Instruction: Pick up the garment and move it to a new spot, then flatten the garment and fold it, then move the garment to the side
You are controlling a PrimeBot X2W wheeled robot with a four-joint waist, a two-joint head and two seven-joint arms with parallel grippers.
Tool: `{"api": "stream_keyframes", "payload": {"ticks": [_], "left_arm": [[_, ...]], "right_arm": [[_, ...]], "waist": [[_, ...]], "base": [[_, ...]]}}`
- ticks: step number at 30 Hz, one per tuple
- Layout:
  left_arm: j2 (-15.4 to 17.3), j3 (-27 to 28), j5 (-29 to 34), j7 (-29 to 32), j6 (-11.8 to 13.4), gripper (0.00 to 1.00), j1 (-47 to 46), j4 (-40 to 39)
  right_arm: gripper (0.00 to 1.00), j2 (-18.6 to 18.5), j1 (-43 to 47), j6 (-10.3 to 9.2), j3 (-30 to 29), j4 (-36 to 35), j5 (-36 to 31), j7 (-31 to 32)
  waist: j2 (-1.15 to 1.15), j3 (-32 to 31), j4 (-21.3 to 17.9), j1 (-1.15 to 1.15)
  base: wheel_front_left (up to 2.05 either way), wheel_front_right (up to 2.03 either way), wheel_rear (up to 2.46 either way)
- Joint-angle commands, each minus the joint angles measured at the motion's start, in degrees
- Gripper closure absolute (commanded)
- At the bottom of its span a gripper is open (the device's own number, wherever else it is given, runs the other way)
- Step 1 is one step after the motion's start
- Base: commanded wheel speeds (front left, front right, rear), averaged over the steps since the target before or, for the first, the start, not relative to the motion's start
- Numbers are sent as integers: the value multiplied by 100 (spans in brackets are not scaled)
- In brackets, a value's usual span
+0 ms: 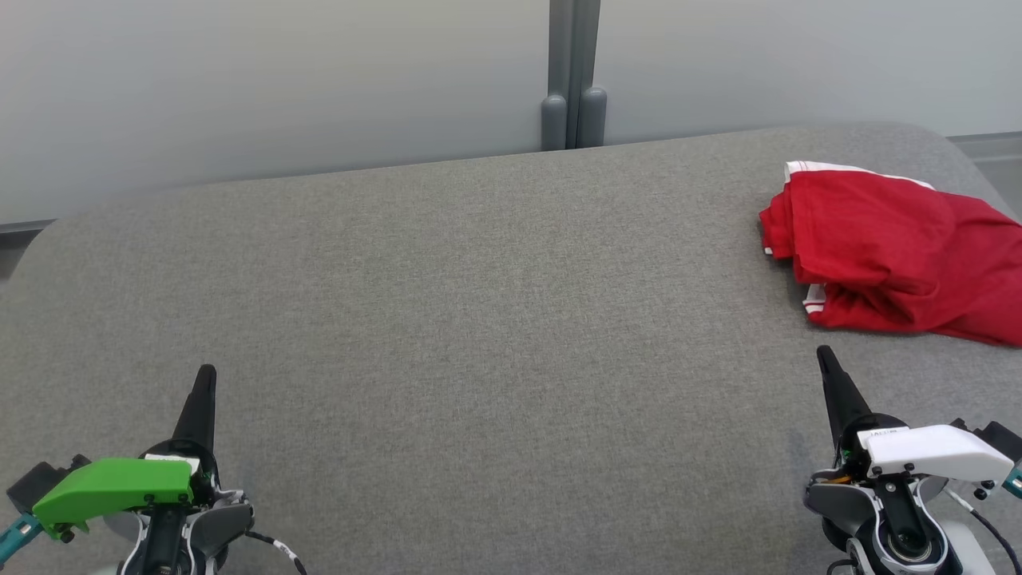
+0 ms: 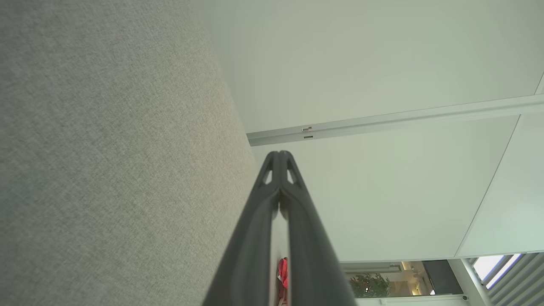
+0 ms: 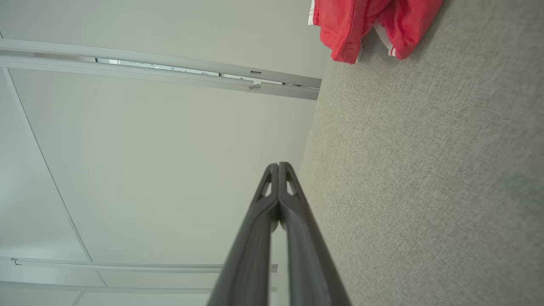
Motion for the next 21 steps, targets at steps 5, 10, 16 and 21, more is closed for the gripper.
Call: {"api": "stream_keyframes", "payload": {"ticks": [5, 10, 16, 21], "left_arm": [[-50, 109, -235, 93, -67, 100, -149, 30], [-72, 162, -410, 151, -98, 100, -201, 52], [-94, 244, -582, 237, -125, 100, -233, 80], [-123, 302, -746, 301, -163, 100, -263, 106]], "right_arm": [[100, 24, -114, 2, -37, 27, 247, 69], [100, 42, -142, 2, -54, 52, 420, 108], [100, 63, -163, 2, -74, 81, 617, 153], [100, 84, -202, 2, -92, 105, 780, 186]], "waist": [[0, 13, -7, 0], [0, 26, -14, 0], [0, 41, -23, 0], [0, 54, -31, 0]], "base": [[0, 0, 0], [0, 0, 0], [0, 0, 0], [0, 0, 0]]}}
